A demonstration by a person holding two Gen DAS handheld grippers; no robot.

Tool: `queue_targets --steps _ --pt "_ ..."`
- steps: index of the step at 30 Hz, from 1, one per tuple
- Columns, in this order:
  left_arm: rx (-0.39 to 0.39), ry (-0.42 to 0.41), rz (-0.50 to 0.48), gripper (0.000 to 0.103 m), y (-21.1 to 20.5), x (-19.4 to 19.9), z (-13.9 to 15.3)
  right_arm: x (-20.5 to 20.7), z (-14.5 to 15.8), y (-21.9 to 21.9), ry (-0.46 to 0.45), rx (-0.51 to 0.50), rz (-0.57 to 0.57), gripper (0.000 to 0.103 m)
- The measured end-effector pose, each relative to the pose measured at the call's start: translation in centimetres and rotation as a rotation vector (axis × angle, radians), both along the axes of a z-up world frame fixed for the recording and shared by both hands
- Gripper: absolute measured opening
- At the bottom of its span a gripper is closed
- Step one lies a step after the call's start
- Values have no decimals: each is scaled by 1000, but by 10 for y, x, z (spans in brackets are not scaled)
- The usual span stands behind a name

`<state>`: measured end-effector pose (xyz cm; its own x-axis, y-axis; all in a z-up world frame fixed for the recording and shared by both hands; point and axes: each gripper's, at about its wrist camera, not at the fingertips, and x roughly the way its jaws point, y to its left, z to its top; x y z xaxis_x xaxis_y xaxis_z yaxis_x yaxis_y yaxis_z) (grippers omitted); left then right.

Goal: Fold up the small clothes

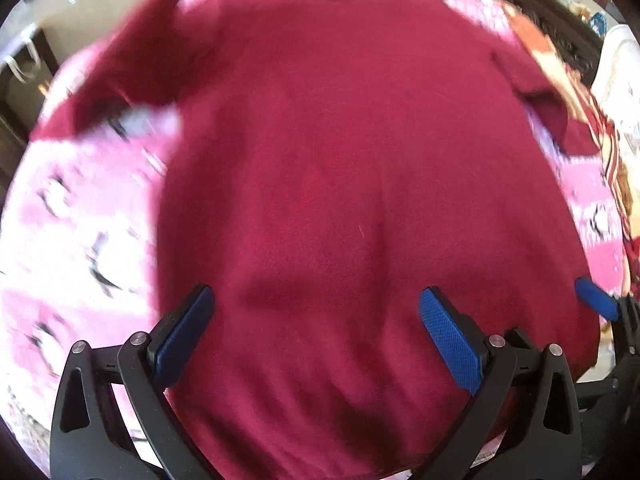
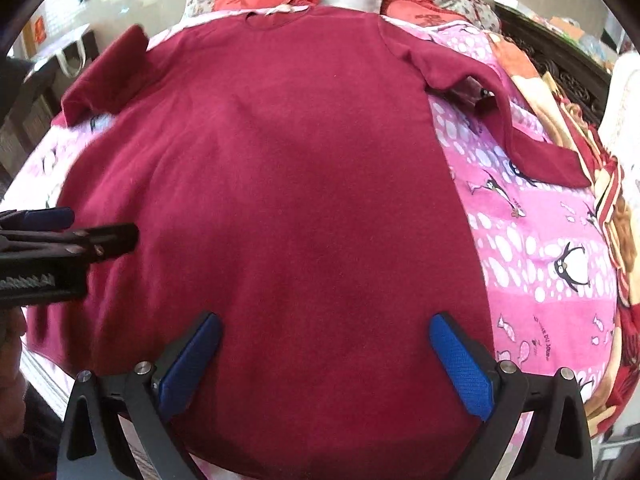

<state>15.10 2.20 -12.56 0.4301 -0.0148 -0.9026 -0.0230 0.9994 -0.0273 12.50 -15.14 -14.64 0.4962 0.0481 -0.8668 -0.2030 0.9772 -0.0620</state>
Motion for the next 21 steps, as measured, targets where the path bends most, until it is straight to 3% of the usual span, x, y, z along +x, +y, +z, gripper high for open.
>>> queue_targets --steps 3,10,14,17,21 --pt "35 -100 49 103 16 7 32 5 28 -8 -60 56 -31 102" --pt "41 -259 146 103 47 4 76 -11 114 -31 -337 144 -100 102" --pt "51 -239 167 103 44 4 78 -18 132 -31 -419 148 -127 102" --pt "-21 -212 149 103 43 6 81 -13 133 -31 -401 151 -127 102" --pt "3 -217 126 103 30 6 87 -5 131 -31 -386 138 -116 102"
